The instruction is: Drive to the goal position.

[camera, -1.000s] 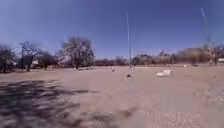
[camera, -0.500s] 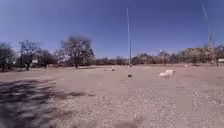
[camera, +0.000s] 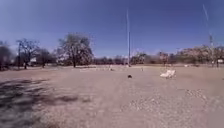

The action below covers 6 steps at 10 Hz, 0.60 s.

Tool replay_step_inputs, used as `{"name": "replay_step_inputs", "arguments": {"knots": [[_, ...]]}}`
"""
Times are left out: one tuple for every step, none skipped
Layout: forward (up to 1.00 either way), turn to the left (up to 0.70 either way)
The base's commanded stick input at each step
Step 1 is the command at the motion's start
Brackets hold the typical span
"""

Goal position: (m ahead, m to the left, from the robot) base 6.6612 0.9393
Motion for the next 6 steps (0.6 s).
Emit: {"name": "replay_step_inputs", "arguments": {"knots": [[0.70,0.34],[0.70,0.33],[0.70,0.00],[0.70,0.00],[0.70,0.00],[0.70,0.00]]}}
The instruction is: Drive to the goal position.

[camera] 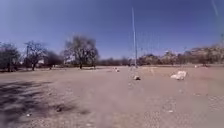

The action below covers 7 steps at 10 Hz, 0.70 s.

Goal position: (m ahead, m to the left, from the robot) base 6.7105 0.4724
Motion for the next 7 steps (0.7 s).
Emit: {"name": "replay_step_inputs", "arguments": {"knots": [[0.70,0.00],[0.70,0.00],[0.70,0.00],[0.70,0.00],[0.70,0.00],[0.70,0.00],[0.70,0.00]]}}
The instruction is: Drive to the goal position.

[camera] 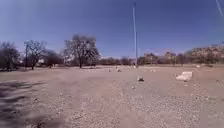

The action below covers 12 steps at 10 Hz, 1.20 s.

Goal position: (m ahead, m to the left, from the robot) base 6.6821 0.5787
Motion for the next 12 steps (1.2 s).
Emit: {"name": "replay_step_inputs", "arguments": {"knots": [[0.70,0.00],[0.70,0.00],[0.70,0.00],[0.70,0.00],[0.70,0.00],[0.70,0.00],[0.70,0.00],[0.70,0.00],[0.70,0.00],[0.70,0.00],[0.70,0.00],[0.70,0.00]]}}
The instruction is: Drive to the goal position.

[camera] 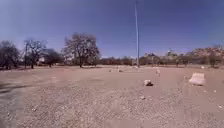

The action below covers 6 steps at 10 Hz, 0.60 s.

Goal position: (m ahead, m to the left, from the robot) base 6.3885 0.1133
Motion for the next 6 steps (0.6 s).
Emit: {"name": "replay_step_inputs", "arguments": {"knots": [[0.70,0.00],[0.70,0.00],[0.70,0.00],[0.70,0.00],[0.70,0.00],[0.70,0.00]]}}
